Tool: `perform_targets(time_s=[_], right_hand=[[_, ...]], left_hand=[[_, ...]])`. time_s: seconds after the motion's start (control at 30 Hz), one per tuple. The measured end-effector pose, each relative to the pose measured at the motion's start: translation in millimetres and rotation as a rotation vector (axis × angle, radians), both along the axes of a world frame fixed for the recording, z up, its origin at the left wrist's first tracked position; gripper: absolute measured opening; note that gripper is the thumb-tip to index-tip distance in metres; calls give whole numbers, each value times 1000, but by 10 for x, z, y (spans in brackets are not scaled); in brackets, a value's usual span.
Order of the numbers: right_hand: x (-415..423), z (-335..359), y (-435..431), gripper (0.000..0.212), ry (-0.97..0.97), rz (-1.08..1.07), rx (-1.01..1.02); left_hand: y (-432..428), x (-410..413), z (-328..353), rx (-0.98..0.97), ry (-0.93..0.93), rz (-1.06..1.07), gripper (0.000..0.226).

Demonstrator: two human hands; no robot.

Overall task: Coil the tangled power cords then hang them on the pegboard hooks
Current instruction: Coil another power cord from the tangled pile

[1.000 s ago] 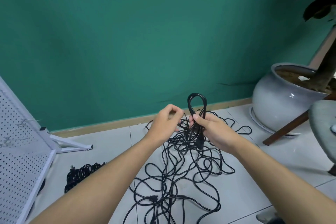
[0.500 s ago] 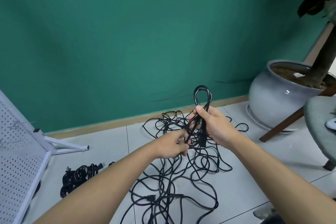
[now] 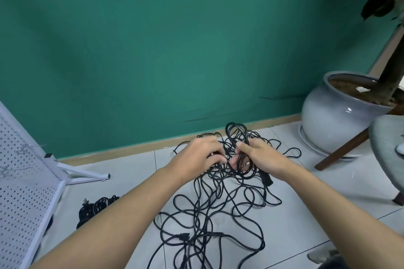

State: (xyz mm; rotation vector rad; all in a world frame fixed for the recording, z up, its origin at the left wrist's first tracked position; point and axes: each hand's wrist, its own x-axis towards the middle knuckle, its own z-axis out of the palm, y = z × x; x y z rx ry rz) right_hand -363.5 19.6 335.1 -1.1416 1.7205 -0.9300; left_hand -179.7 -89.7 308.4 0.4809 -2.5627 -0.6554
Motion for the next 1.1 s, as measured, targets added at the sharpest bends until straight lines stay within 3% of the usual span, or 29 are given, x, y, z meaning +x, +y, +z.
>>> perform_targets(time_s=[0.1,0.43,0.53,0.7,0.83,1.0,1.1], right_hand=[[65,1,4,41,-83,77,24],[65,5,24,33,-405,189,81],[47,-23,0,30,-432,211,124],[77,7,2,30,-454,248,205],[102,9,16,27,-372,353,228],[110,-115,2,27,178,434,145],[69,-155,-13,25,136,426,125]], left_hand=[[38,-34,74,-23,137,1,12],[11,18,174,130,209,137,65],[-6,19,178,292,151,99,59],[-64,56,205,360,88,120,42],[-52,33,207,339,123,183,23],[-50,27,136,210,10,200,42],[-77,50,150,309,-15,188,31]])
